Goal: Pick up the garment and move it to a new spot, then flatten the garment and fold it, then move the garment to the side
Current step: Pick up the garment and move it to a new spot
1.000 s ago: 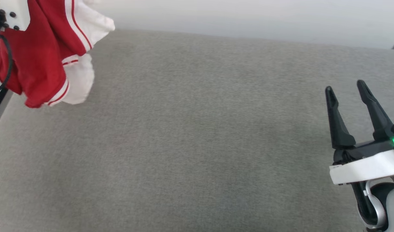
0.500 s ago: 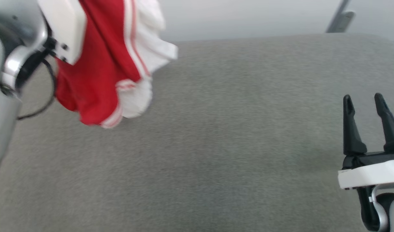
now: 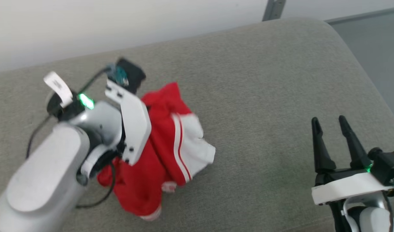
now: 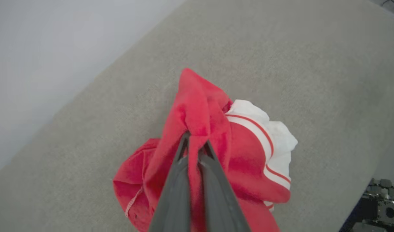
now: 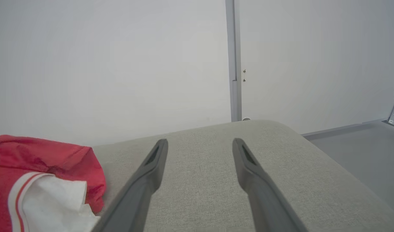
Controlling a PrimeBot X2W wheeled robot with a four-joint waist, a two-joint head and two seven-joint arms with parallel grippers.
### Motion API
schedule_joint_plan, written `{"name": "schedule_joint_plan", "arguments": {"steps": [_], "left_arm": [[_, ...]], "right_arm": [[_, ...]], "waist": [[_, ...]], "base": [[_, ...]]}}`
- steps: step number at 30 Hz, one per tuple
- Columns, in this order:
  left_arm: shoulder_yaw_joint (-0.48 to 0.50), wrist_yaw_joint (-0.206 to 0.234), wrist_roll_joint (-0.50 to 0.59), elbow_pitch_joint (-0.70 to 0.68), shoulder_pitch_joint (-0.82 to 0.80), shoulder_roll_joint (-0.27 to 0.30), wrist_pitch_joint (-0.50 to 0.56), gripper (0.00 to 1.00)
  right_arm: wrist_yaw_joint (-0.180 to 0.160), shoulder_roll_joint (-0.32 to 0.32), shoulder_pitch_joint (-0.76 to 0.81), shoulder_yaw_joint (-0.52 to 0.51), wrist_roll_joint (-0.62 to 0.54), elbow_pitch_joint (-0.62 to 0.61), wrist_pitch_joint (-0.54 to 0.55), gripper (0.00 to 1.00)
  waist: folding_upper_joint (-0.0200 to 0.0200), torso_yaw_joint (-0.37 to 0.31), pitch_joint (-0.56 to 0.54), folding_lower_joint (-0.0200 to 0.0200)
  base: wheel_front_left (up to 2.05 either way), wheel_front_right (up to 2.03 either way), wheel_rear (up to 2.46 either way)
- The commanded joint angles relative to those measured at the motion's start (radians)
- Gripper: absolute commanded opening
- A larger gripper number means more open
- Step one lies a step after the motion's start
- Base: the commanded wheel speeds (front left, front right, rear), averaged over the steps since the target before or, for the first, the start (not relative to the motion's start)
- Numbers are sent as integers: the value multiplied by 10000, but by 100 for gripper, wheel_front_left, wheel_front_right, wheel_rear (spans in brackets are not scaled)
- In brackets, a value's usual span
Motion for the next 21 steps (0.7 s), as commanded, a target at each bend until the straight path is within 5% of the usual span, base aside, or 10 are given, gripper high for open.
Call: {"name": "schedule_joint_plan", "arguments": {"steps": [1, 18, 19, 20, 21], "left_arm": [[-80, -13, -86, 277, 350, 28, -93, 0], [-1008, -927, -439, 6301, 1199, -1264, -1379, 0], [-1005, -990, -446, 6479, 1091, -1337, -1521, 16], [-977, -1063, -524, 6606, 978, -1433, -1634, 44], [-986, -1154, -530, 6670, 863, -1497, -1751, 100]], "right_arm": [[-3, 45, 61, 105, 39, 147, -127, 100], [-3, 58, -487, 781, -54, 813, -355, 100], [-3, 57, -499, 776, -83, 812, -343, 100], [-3, 54, -494, 760, -99, 804, -328, 100], [-3, 38, -474, 746, -115, 786, -315, 100]], "waist": [[0, -203, 35, 0], [0, -710, 42, 0], [0, -686, 15, 0], [0, -645, -17, 0], [0, -588, -54, 0]], "base": [[0, 0, 0], [0, 0, 0], [0, 0, 0], [0, 0, 0], [0, 0, 0]]}}
